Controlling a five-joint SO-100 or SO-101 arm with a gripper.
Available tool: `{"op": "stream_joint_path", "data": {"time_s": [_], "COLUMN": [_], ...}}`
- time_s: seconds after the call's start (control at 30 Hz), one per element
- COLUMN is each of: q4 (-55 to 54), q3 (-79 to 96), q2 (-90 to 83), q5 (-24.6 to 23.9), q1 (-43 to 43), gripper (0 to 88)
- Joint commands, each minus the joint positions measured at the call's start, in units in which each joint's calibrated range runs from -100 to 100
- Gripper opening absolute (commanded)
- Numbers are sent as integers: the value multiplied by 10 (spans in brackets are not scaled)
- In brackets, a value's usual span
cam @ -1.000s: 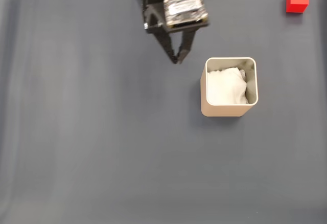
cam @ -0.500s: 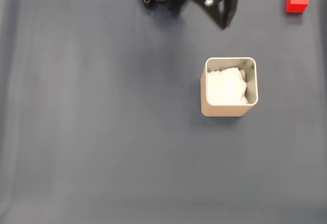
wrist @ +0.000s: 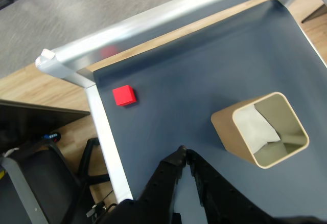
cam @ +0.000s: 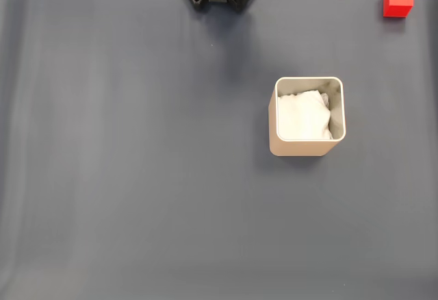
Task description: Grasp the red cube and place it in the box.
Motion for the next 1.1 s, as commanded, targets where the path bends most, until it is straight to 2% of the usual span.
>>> {"op": "stream_joint_path", "data": {"time_s": [0.0, 0.23, 0.53, 1.07], "q4": [2, -8, -102, -207], "q3": [-30, -24, 27, 34], "q2": [11, 28, 15, 65], "q5": [11, 16, 59, 88], "q1": [-28, -74, -77, -77], "gripper": [15, 63, 175, 256]}}
